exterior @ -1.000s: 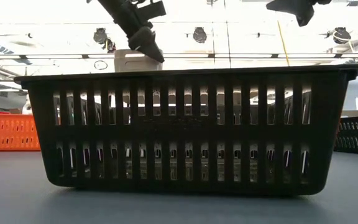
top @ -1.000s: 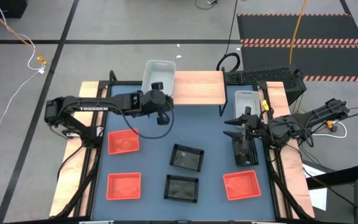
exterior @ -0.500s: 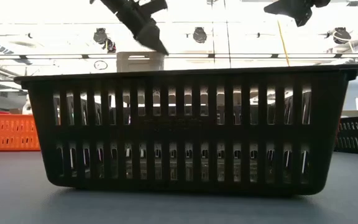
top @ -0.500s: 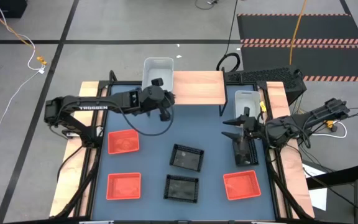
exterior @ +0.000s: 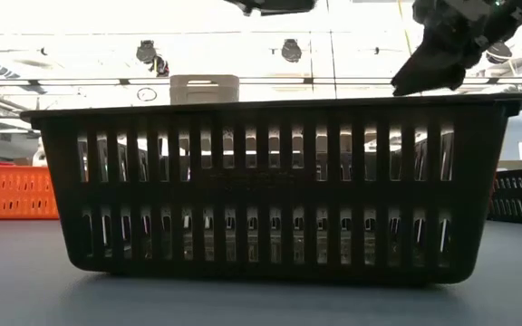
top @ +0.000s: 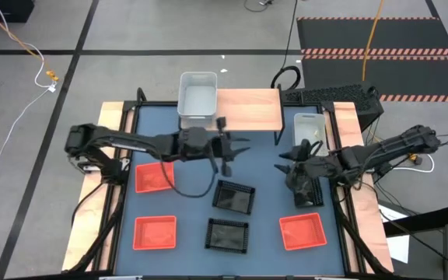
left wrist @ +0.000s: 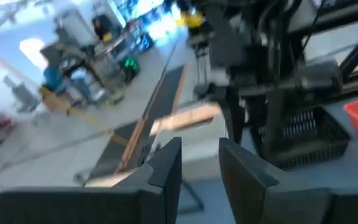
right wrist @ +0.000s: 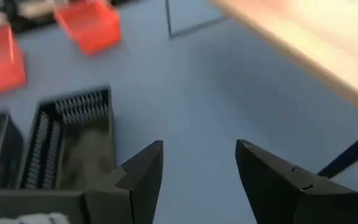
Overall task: Stack baskets on shelf by color
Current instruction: Stack the gray bin on top of the other gray bins on the shelf
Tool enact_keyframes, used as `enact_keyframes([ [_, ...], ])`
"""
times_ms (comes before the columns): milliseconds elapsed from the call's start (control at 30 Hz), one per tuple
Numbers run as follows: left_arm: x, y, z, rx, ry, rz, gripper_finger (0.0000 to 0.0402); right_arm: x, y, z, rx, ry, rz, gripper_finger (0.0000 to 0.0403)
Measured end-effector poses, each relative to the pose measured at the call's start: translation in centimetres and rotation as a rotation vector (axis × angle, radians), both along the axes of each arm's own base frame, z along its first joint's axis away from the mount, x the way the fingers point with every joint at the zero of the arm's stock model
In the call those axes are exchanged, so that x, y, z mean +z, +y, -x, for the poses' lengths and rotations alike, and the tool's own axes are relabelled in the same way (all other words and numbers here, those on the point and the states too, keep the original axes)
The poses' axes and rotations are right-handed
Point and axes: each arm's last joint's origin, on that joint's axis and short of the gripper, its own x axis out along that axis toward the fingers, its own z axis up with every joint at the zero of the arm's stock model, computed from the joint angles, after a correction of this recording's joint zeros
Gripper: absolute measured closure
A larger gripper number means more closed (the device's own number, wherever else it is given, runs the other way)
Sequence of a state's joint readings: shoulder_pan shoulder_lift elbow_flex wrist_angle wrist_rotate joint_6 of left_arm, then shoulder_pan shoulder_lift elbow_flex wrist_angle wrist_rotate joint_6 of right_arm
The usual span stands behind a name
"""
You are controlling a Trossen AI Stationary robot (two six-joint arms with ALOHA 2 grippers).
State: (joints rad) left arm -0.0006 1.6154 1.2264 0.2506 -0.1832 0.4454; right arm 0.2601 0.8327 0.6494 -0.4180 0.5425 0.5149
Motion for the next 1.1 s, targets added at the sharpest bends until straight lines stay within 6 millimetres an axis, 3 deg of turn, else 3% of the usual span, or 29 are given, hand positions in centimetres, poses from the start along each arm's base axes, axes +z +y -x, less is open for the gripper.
enact_keyframes([
  [233, -0.9, 1.6, -6.1, -0.060, 0.072, 0.031, 0.0280, 1.2, -0.9, 0.2, 0.028, 0.160, -0.099, 0.0206],
  [500, -1.5, 3.2, -12.1, -0.097, 0.022, 0.061, 0.0279, 4.2, -1.5, 3.3, -0.023, 0.407, -0.167, 0.0206],
  [700, -3.5, 5.6, -16.1, -0.141, -0.009, 0.125, 0.0279, 5.1, -1.7, 4.7, -0.105, 0.497, -0.199, 0.0206],
  [867, -5.7, 7.0, -18.1, -0.132, -0.011, 0.150, 0.0279, 4.7, -1.8, 5.0, -0.133, 0.522, -0.205, 0.0206],
  [1100, -9.9, 8.3, -19.1, -0.133, 0.041, 0.174, 0.0279, 4.1, -1.8, 5.0, -0.144, 0.538, -0.203, 0.0206],
])
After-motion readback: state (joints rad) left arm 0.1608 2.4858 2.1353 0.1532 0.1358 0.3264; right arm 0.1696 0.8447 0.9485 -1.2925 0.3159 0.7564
